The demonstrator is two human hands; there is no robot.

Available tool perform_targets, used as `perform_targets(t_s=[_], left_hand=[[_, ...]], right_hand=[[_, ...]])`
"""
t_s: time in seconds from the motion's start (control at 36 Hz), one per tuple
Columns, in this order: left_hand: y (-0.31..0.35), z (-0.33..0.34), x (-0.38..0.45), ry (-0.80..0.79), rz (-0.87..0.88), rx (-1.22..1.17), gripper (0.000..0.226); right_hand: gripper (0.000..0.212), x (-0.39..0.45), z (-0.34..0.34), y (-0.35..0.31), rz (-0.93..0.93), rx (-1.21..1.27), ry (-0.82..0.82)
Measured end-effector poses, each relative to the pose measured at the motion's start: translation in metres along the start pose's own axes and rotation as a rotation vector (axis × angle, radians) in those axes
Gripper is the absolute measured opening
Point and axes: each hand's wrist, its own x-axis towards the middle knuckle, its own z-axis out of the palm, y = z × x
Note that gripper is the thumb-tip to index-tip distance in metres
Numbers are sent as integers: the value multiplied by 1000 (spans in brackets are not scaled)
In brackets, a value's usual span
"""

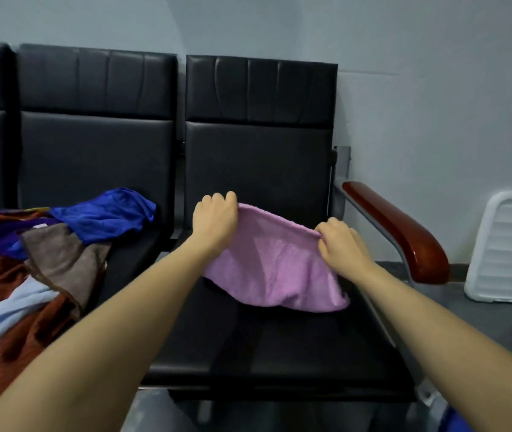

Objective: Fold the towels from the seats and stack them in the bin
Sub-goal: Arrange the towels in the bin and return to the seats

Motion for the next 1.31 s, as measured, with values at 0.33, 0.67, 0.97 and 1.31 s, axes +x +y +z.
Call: perform_targets(t_s=[0.33, 0.67, 0.97, 1.31], left_hand=[[-17, -28, 9, -35, 3, 86, 20], [-27, -56, 20, 52, -32, 206, 19], [-29, -85, 27, 114, -125, -47, 16], [-22, -128, 55, 224, -224, -217, 17]], right_hand=[[14, 13, -23, -3, 513, 236, -1], [10, 24, -57, -10, 383, 376, 201], [22, 24, -87, -4, 299, -21, 254], [20, 54, -131, -12, 479, 419, 537]])
